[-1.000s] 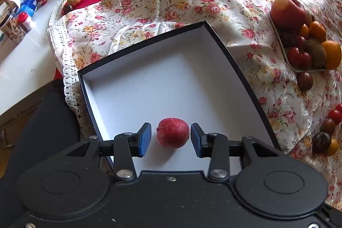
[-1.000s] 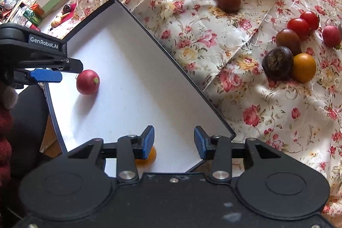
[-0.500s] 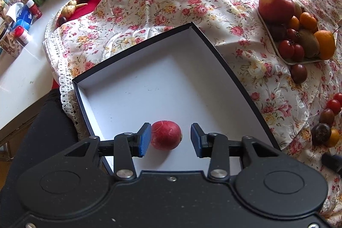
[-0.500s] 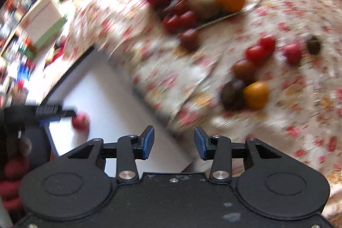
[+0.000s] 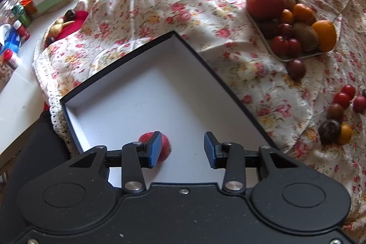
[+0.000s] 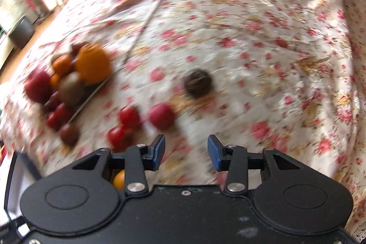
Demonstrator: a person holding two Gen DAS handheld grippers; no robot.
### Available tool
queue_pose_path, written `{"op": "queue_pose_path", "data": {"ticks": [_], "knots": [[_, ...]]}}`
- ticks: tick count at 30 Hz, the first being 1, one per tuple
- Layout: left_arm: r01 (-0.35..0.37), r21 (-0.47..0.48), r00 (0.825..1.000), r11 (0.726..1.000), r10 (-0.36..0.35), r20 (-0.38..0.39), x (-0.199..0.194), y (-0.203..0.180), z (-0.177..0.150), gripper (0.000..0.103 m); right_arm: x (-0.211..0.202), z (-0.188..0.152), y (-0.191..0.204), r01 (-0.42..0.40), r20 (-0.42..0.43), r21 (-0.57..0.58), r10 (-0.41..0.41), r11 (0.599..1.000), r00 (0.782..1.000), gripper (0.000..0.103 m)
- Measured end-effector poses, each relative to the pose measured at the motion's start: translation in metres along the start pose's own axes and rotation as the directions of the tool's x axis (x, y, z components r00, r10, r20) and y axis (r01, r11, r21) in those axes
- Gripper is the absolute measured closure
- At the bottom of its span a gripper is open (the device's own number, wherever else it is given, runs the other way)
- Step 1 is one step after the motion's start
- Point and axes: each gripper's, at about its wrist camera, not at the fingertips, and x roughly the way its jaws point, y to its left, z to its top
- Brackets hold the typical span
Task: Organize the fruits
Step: 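Reach the left tool to a dark red tomato while the right tool reaches the passion fruit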
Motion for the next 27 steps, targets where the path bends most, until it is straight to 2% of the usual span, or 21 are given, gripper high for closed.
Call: {"op": "queue_pose_path", "data": {"ticks": [5, 8, 13, 20, 23, 27], "knots": [[0.052, 0.032, 0.998, 0.998, -0.053, 0.032, -0.007, -0.014, 0.004, 0.055, 0.007, 0.023, -0.023, -0.015, 0.012, 0.051, 0.014, 0.999, 1.000, 0.059], [0.083, 0.035, 0.996, 0.996, -0.084, 0.037, -0.010, -0.021, 0.008, 0.055, 0.011, 0.035, -0.027, -0.019, 0.036, 0.054, 0.017, 0.998, 0.999, 0.059], [0.126, 0.043, 0.989, 0.991, -0.129, 0.066, -0.018, -0.040, 0.022, 0.055, 0.025, 0.050, -0.021, -0.049, 0.031, 0.029, 0.048, 0.998, 0.998, 0.057], [0.214, 0.090, 0.974, 0.973, -0.219, 0.049, -0.011, -0.095, 0.047, 0.055, 0.056, 0.057, -0.011, -0.028, 0.006, -0.009, 0.028, 1.000, 1.000, 0.051], [0.225, 0.112, 0.973, 0.968, -0.230, 0.036, 0.001, -0.122, 0.056, 0.055, 0.073, 0.053, -0.006, -0.005, -0.012, -0.045, 0.005, 0.999, 1.000, 0.050], [0.219, 0.126, 0.975, 0.968, -0.222, 0.009, 0.021, -0.153, 0.065, 0.055, 0.075, 0.048, 0.004, 0.024, 0.038, -0.117, -0.019, 0.993, 0.999, 0.048]]}}
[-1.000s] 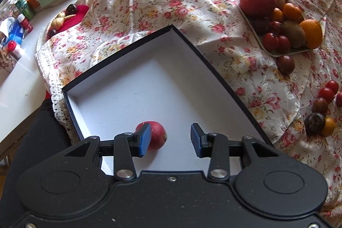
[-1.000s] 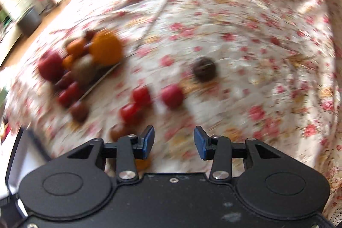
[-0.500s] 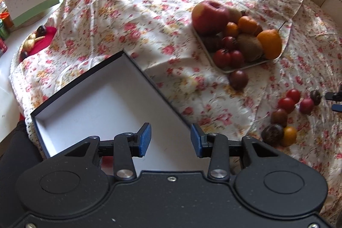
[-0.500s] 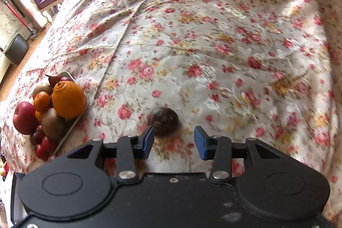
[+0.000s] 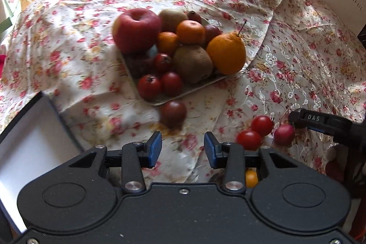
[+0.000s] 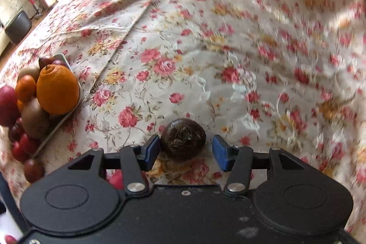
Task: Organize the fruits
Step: 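Reach the left tool to a dark red tomato while the right tool reaches the passion fruit, then grasp the dark tomato with the left tool while the right tool grasps the passion fruit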
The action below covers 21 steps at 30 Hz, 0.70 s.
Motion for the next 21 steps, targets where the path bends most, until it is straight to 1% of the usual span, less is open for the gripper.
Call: {"op": "queue_pose_path", "data": {"ticks": [2, 8, 15, 18, 20, 21], "knots": [[-0.018, -0.006, 1.000, 1.000, 0.018, -0.011, 0.013, -0.006, 0.005, 0.055, 0.002, -0.001, 0.002, -0.001, 0.001, -0.011, 0.001, 1.000, 1.000, 0.045], [-0.075, -0.051, 0.997, 0.996, 0.073, -0.038, 0.042, -0.009, 0.015, 0.055, 0.002, -0.003, 0.004, -0.006, 0.019, -0.042, 0.007, 0.999, 1.000, 0.044], [-0.140, -0.081, 0.990, 0.987, 0.138, -0.035, 0.055, -0.008, 0.022, 0.055, -0.001, -0.006, -0.001, -0.030, 0.030, -0.048, 0.031, 0.998, 0.999, 0.044], [-0.149, -0.106, 0.988, 0.983, 0.145, -0.049, 0.061, -0.005, 0.022, 0.055, -0.002, -0.007, -0.002, -0.033, 0.030, -0.050, 0.034, 0.998, 0.999, 0.044], [-0.151, -0.110, 0.987, 0.982, 0.144, -0.063, 0.066, -0.005, 0.023, 0.055, -0.003, -0.008, -0.002, -0.033, 0.031, -0.046, 0.034, 0.998, 0.999, 0.047], [-0.151, -0.114, 0.987, 0.982, 0.143, -0.072, 0.069, -0.005, 0.023, 0.055, -0.004, -0.008, -0.003, -0.027, 0.033, -0.042, 0.028, 0.999, 0.999, 0.056]]}}
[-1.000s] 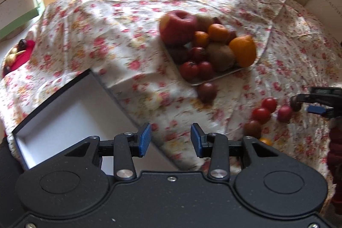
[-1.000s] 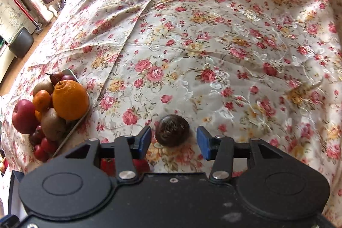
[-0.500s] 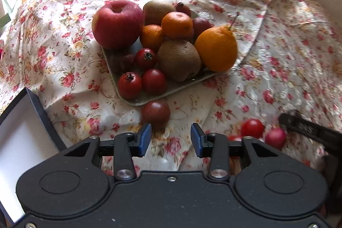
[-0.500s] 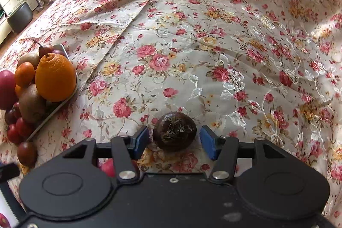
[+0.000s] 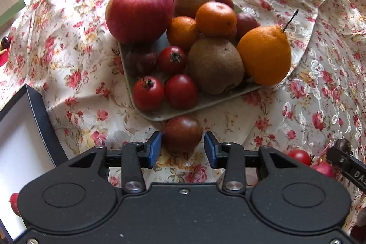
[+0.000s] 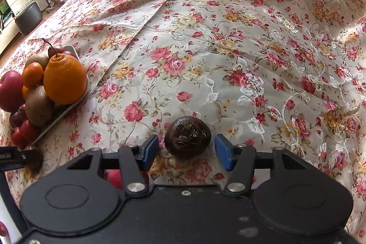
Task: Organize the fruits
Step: 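Grasp the dark tomato with the left tool while the right tool grasps the passion fruit, then lower both fruits into the box and open both tools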
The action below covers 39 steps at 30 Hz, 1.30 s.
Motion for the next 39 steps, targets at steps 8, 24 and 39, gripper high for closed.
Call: {"op": "queue_pose_path", "data": {"ticks": [8, 24, 39], "knots": [[-0.004, -0.037, 1.000, 0.999, 0.003, -0.020, 0.007, -0.001, 0.008, 0.055, -0.007, 0.000, -0.009, -0.062, -0.013, 0.028, 0.063, 0.998, 0.998, 0.058], [0.044, -0.017, 0.999, 0.999, -0.044, -0.019, -0.045, 0.030, -0.026, 0.055, -0.068, -0.010, -0.001, -0.223, 0.007, 0.030, 0.223, 0.974, 0.975, 0.058], [-0.027, -0.130, 0.996, 0.991, 0.037, 0.077, -0.123, 0.172, -0.078, 0.055, -0.146, -0.067, 0.112, -0.353, -0.044, -0.180, 0.351, 0.918, 0.935, 0.058]]}}
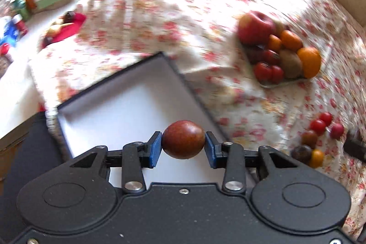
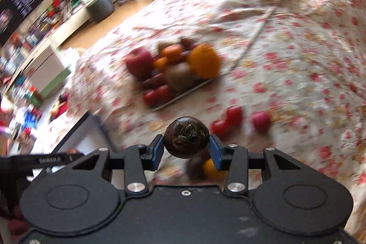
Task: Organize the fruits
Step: 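Lower both fruits into the box and open both tools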
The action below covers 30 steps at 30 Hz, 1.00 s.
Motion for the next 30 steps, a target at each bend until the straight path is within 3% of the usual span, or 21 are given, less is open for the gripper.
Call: {"op": "queue_pose_path", "data": {"ticks": [4, 7, 11, 16, 20, 27, 30], "knots": [[-0.081, -0.075, 0.995, 0.994, 0.085, 0.050, -0.010, 0.037, -0.002, 0.055, 0.008, -0.019, 0.049, -0.039, -0.054, -0.055, 0.036, 0.998, 0.998, 0.058], [-0.073, -0.120, 0.994, 0.990, 0.082, 0.071, -0.010, 0.057, -0.006, 0.055, 0.019, -0.034, 0.081, -0.052, -0.101, -0.087, 0.043, 0.995, 0.994, 0.058], [-0.098, -0.173, 0.994, 0.980, 0.104, 0.024, 0.006, 0.071, -0.010, 0.055, 0.037, -0.054, 0.110, -0.039, -0.153, -0.122, 0.020, 0.992, 0.988, 0.058], [-0.101, -0.192, 0.994, 0.976, 0.091, -0.059, 0.021, 0.077, -0.019, 0.055, 0.062, -0.078, 0.130, 0.018, -0.200, -0.170, -0.052, 0.985, 0.979, 0.058], [-0.071, -0.199, 0.996, 0.977, 0.060, -0.065, 0.018, 0.076, -0.025, 0.055, 0.077, -0.091, 0.134, 0.071, -0.201, -0.202, -0.113, 0.977, 0.973, 0.058], [0.032, -0.168, 0.988, 0.985, -0.057, -0.143, 0.028, 0.058, -0.046, 0.055, 0.095, -0.095, 0.125, 0.104, -0.217, -0.179, -0.142, 0.978, 0.966, 0.058], [0.043, -0.159, 0.988, 0.986, -0.066, -0.143, 0.027, 0.052, -0.059, 0.055, 0.100, -0.094, 0.119, 0.107, -0.228, -0.160, -0.142, 0.981, 0.963, 0.058]]}}
